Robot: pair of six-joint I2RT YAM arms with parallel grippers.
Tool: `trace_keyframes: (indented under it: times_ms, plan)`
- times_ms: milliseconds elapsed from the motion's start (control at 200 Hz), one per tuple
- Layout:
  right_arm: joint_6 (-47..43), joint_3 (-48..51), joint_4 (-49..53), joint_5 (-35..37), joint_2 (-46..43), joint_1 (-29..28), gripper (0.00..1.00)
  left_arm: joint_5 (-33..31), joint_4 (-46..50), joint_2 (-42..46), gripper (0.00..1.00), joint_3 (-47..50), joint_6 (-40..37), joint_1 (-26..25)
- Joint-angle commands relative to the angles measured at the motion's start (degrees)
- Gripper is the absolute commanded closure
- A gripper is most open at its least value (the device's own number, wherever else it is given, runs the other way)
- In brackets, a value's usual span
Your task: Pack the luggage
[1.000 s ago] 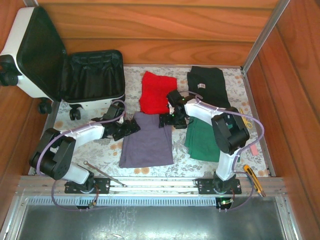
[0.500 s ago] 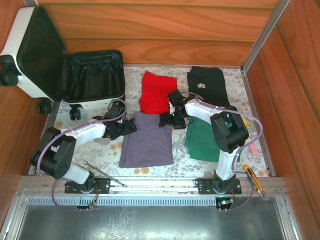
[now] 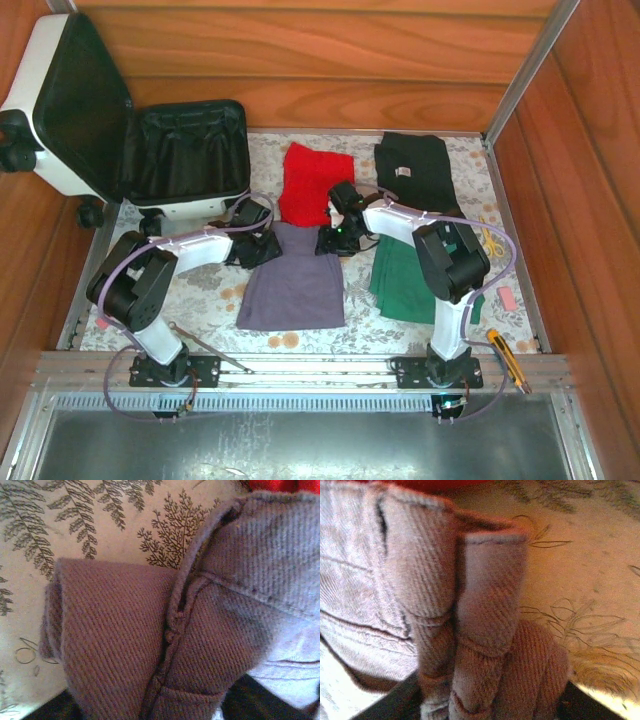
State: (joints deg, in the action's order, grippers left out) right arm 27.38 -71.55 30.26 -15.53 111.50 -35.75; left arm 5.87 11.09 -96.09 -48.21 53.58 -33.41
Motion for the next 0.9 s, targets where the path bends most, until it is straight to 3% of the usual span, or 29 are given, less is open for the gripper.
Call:
trace_keyframes:
  times_ms: [0,70,140,255,310,495,895]
  plan:
    - [-0.4,1.4,0.5,0.1,3.1,-2.1,0.60,2.9,0.6,-5.8,0.59,3.6,3.1,-1.8]
    - [-0.9,0.7,1.5,2.5,2.2,-2.5,0.67,2.6,-2.0,-3.9,0.75,4.7,3.3,-1.9]
    - [-2.0,-0.8,2.7,4.2,1.5,-3.2,0.76,2.4,-3.1,-1.7,0.82,4.9,2.4,-2.2]
    - [-3.3,-2.9,2.6,4.6,0.2,-3.8,1.00,0.0,-3.1,3.1,0.94,4.9,0.7,-3.1]
    - [-3.8,-3.7,2.1,5.1,-0.5,-4.0,1.00,-1.1,-2.9,5.5,1.00,5.2,-0.1,-3.2]
    - [-9.6,-8.1,2.1,12.5,-4.1,-5.7,1.00,-7.1,2.1,15.1,1.00,5.1,-6.5,-3.2]
    - [-15.8,-9.0,-18.8,14.8,-10.0,-6.3,1.00,-22.5,7.3,37.7,1.00,5.0,-21.5,-2.8]
